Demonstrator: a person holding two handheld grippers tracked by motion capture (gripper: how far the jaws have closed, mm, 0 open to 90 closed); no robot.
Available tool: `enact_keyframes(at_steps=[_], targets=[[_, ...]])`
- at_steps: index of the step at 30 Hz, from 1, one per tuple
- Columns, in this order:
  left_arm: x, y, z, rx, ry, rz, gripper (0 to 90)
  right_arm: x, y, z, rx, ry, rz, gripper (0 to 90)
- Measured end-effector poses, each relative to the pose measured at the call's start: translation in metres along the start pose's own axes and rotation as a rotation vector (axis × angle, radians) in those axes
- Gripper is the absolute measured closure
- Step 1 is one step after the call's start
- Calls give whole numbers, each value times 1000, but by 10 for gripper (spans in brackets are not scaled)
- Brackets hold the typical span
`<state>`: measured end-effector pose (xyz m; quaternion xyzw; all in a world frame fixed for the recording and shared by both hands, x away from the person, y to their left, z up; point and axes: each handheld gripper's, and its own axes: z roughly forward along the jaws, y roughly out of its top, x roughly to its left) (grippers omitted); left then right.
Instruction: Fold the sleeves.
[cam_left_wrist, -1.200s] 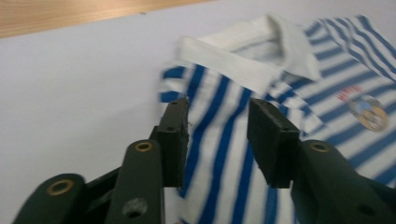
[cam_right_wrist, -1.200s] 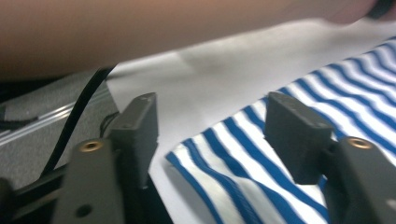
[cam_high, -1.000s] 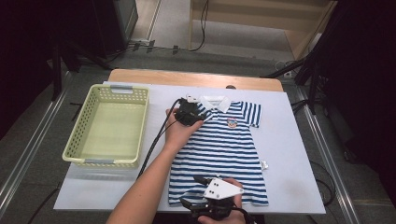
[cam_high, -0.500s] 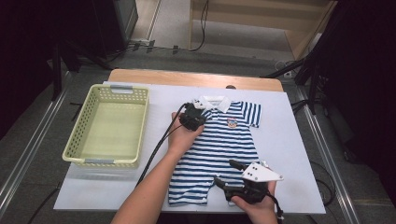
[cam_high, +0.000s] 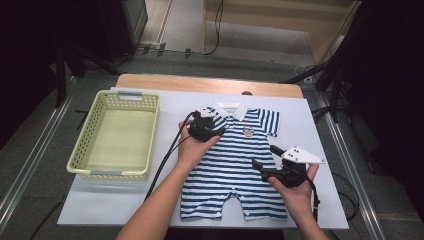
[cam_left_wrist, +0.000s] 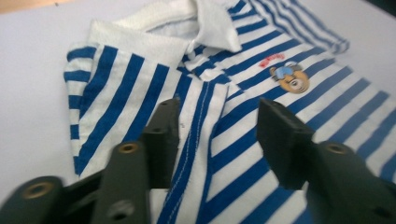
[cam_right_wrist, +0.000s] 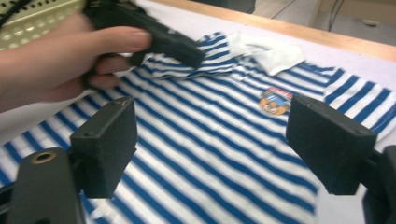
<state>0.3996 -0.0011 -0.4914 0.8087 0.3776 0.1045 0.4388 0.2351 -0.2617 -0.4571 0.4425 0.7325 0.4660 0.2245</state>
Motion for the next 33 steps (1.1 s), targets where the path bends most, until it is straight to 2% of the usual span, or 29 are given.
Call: enact_keyframes(at_steps=[1, 3, 6, 8, 10, 14, 17, 26, 27, 30, 33], targets=[[-1, -1, -4, -11, -12, 2, 450, -4, 2, 2, -1, -6, 2, 125], [-3, -3, -11, -18, -11, 5, 374, -14, 5, 6, 6, -14, 1, 97], [-7, -6, -19, -30, -26, 3, 337, -24, 7, 10, 5, -25, 22, 64], [-10, -9, -25, -36, -25, 15, 291, -32, 9, 12, 2, -28, 32, 3], [-13, -11, -32, -48, -34, 8, 279, -39, 10, 15, 2, -29, 37, 0], [-20, -17, -44, -67, -35, 23, 206, -51, 13, 21, 8, -44, 44, 0], [-23, -22, -53, -79, -48, 14, 143, -59, 15, 27, 12, -54, 50, 0], [-29, -39, -78, -117, -70, 14, 79, -83, 16, 47, 29, -93, 72, 0], [-30, -41, -81, -123, -59, 16, 56, -85, 16, 49, 31, -91, 74, 0], [-32, -46, -88, -125, -72, 18, 5, -91, 18, 55, 34, -92, 89, 0], [-34, -53, -94, -133, -85, 32, 0, -96, 21, 60, 36, -94, 90, 0]])
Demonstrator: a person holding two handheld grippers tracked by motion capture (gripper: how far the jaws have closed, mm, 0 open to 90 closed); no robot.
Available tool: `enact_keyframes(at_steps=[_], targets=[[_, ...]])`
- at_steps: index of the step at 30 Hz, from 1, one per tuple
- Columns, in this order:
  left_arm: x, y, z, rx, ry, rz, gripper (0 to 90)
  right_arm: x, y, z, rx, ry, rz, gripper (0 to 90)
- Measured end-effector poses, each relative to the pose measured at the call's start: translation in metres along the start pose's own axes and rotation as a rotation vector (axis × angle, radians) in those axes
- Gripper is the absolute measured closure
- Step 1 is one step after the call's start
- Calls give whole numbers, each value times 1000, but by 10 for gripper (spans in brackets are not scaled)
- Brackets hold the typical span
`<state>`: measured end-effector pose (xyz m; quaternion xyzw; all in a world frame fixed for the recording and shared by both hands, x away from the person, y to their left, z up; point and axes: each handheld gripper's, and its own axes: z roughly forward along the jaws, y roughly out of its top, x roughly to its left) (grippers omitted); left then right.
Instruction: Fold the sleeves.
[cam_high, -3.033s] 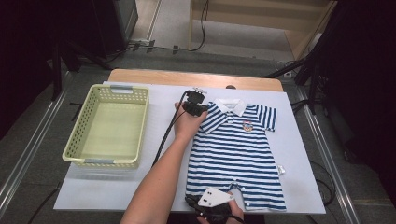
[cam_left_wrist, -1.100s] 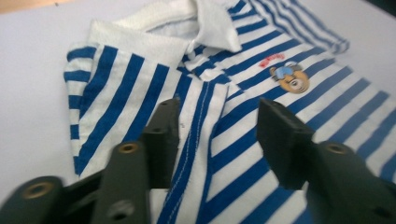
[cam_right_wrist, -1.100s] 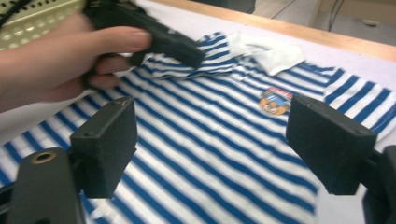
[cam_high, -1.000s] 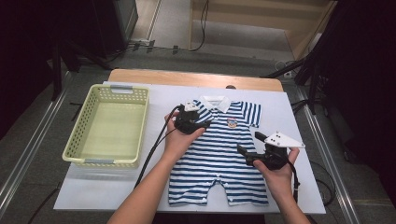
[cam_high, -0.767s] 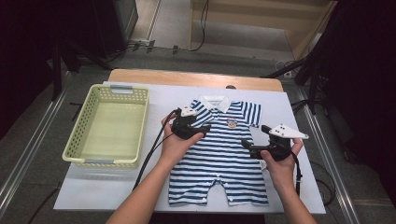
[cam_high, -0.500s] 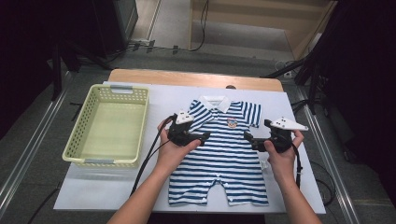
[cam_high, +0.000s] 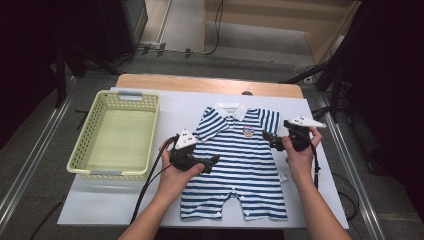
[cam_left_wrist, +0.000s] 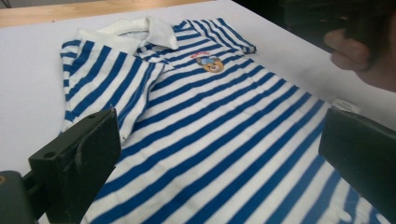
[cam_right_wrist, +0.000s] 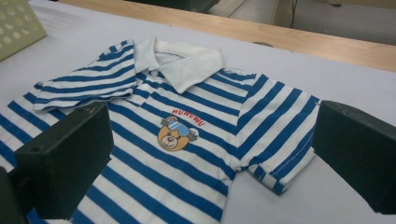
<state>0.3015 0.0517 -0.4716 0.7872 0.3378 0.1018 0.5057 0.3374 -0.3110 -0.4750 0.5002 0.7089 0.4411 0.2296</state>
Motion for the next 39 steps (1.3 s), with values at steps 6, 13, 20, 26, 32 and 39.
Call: enact_keyframes(at_steps=[6, 13, 20, 26, 32, 39], targets=[[0, -13, -17, -24, -6, 1, 0, -13, 8, 11, 14, -24, 23, 0], [1, -26, -29, -17, 5, 2, 0, -31, 9, 27, 53, -44, 56, 27], [-4, -40, -35, -6, -2, 16, 0, -50, 6, 42, 71, -66, 121, 78], [-9, -46, -37, 1, 0, 46, 0, -64, -4, 54, 107, -121, 151, 156], [-14, -52, -36, 7, -16, 48, 0, -73, -5, 57, 111, -168, 182, 274], [-12, -55, -36, 10, -14, 43, 0, -78, 1, 65, 146, -215, 170, 404]])
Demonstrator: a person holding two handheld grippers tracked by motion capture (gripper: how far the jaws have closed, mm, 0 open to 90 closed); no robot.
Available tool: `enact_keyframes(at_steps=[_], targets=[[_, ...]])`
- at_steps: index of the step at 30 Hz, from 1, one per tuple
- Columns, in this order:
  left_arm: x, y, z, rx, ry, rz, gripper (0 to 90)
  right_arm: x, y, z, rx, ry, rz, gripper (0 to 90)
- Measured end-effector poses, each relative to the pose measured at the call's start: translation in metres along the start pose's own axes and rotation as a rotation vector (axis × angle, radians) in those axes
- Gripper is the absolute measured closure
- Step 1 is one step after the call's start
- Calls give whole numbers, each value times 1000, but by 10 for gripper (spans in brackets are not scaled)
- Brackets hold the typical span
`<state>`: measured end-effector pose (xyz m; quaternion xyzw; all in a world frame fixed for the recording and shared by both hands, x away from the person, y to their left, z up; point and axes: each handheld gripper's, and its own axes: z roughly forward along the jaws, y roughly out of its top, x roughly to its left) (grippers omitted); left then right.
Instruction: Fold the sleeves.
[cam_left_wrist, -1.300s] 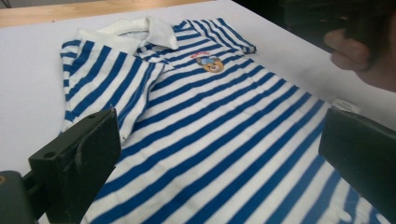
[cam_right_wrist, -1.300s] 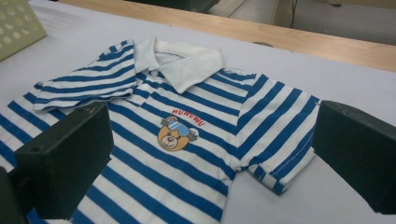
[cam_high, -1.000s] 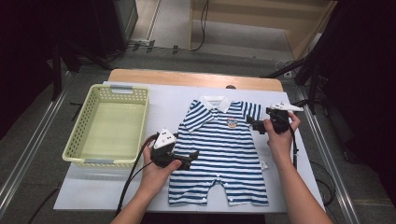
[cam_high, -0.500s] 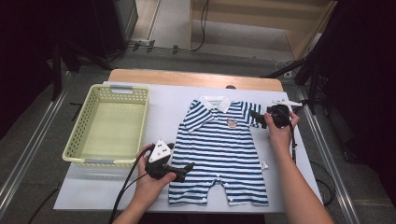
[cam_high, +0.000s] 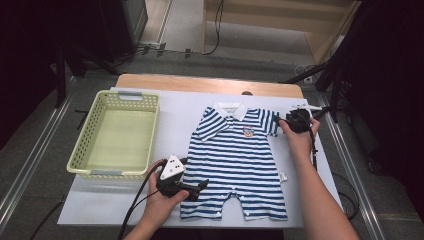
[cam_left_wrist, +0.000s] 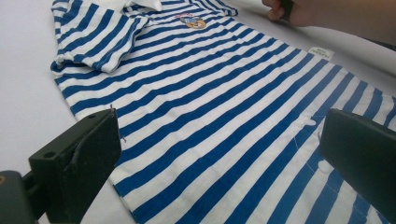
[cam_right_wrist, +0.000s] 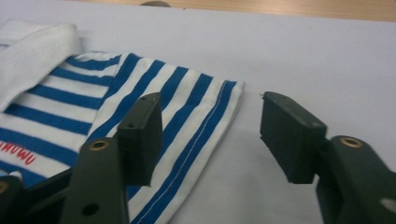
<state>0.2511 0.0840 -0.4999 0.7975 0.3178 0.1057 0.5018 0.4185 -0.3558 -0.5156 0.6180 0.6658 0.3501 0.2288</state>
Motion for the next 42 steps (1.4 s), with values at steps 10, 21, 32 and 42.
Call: enact_keyframes(at_steps=[10, 21, 32, 42], targets=[[1, -1, 0, 8, -5, -6, 0, 0, 12, 17, 94, -39, -41, 483], [1, -2, 1, 3, -5, -11, 0, -3, 16, 21, 119, -76, -42, 555], [0, -2, 1, 2, -1, -10, 0, 3, 16, 17, 118, -16, -58, 862], [1, -2, 1, -1, -3, -8, 0, 18, 24, -6, -6, 42, -98, 868]])
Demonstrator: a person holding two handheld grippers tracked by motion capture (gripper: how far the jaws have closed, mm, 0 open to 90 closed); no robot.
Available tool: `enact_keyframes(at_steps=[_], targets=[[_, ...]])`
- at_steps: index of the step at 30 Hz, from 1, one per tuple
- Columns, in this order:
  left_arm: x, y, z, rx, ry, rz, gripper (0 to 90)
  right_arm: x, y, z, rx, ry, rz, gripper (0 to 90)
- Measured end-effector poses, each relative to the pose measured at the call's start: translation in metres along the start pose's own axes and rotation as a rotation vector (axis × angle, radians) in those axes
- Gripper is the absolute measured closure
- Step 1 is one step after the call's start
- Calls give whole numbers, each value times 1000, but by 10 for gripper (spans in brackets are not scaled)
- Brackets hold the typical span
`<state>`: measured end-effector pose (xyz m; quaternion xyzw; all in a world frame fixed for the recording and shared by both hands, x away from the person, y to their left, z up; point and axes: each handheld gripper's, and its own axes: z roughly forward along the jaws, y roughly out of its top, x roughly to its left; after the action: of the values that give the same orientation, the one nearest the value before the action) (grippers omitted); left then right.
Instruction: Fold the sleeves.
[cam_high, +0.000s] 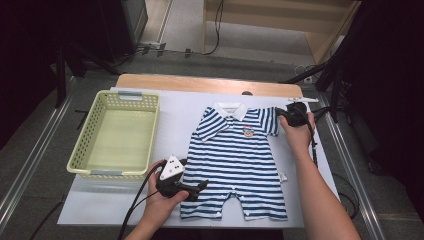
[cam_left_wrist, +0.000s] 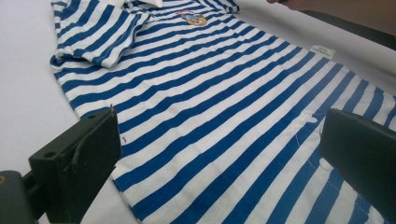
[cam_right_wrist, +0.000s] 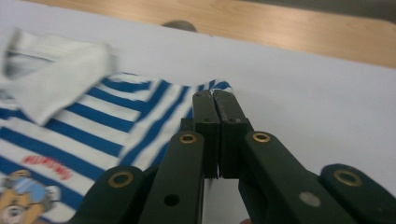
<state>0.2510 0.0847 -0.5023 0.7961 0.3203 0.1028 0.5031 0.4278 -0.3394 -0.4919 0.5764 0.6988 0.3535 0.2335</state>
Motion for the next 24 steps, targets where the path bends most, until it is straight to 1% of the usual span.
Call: enact_keyframes(at_steps=[4, 7, 10, 13, 16, 19, 21, 24], targets=[[0, 0, 0, 2, 0, 1, 0, 24, 3, -7, -31, 56, -64, 867], [0, 0, 0, 2, 2, 2, 0, 43, 3, -10, -39, 92, -94, 866], [-1, 0, 0, 3, 1, 3, 0, 60, 0, -11, -38, 107, -137, 865], [0, 0, 0, 1, 0, 2, 0, 74, -5, -9, -25, 115, -170, 864], [0, 0, 0, 1, 0, 2, 0, 84, -12, -7, -12, 130, -181, 864], [0, 0, 0, 0, -1, 2, 0, 92, -16, -4, 2, 140, -182, 862], [0, 0, 0, 1, -3, 1, 0, 97, -19, -2, 11, 149, -178, 858], [1, 0, 0, -2, -4, -3, 0, 106, -20, 1, 24, 161, -189, 852]])
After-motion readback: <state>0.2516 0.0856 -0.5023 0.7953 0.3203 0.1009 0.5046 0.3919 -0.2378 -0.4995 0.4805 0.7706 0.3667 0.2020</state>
